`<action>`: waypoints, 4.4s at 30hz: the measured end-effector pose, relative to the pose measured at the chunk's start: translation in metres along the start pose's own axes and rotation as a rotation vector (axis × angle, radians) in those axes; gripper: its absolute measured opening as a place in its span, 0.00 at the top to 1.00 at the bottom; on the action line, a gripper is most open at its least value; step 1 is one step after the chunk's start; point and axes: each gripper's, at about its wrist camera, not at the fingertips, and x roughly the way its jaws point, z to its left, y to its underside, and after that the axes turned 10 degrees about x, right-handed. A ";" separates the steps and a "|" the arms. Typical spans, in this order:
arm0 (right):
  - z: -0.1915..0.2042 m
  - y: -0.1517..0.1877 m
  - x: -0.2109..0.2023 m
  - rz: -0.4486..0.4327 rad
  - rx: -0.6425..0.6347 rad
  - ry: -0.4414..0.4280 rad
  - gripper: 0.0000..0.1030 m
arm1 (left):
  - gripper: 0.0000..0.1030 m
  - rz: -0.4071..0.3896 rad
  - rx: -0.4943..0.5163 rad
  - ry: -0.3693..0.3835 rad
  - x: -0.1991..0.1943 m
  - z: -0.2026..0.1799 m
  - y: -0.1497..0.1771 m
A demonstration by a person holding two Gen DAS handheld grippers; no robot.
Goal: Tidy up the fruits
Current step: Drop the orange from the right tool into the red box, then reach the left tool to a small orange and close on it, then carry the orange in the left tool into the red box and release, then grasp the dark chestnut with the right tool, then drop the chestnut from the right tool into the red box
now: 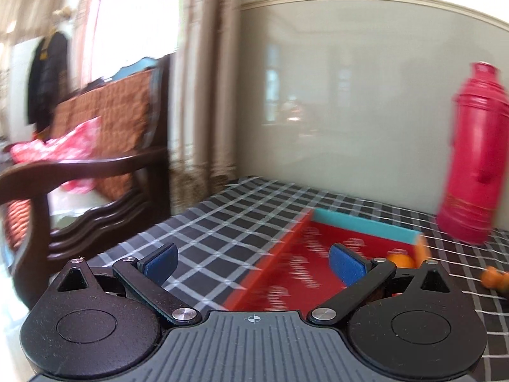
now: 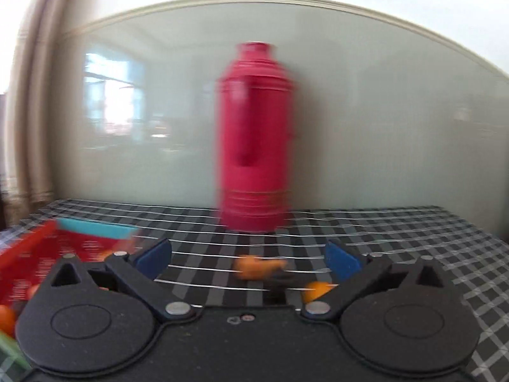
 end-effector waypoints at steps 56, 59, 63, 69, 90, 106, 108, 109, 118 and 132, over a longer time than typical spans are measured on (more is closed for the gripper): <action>-0.144 -0.007 -0.019 -0.102 0.050 0.550 0.06 | 0.68 0.021 0.288 0.593 -0.034 -0.287 -0.010; -0.135 -0.007 -0.020 -0.104 0.046 0.521 0.06 | 0.68 0.003 0.275 0.545 -0.033 -0.259 -0.018; -0.118 -0.005 -0.019 -0.101 0.014 0.480 0.06 | 0.68 -0.013 0.267 0.451 -0.025 -0.215 -0.024; -0.091 0.000 -0.018 -0.091 -0.015 0.405 0.06 | 0.68 0.024 0.230 0.283 -0.001 -0.147 -0.023; -0.016 0.008 -0.012 -0.053 -0.072 0.212 0.06 | 0.68 0.199 0.125 0.110 0.050 -0.052 -0.001; 0.010 0.012 0.006 0.034 -0.128 0.065 0.06 | 0.05 0.167 0.088 0.135 0.037 -0.033 -0.001; 0.011 0.012 0.014 0.066 -0.126 0.034 0.06 | 0.00 0.129 0.112 0.107 0.030 -0.035 -0.003; 0.012 0.012 0.018 0.084 -0.123 0.019 0.06 | 0.00 0.113 0.112 0.100 0.028 -0.035 -0.004; 0.010 0.008 0.084 0.288 -0.070 -0.032 0.21 | 0.00 0.076 0.038 0.061 0.026 -0.013 -0.010; 0.001 0.013 0.119 0.383 -0.010 -0.052 0.72 | 0.00 0.111 0.022 0.051 0.035 -0.005 -0.007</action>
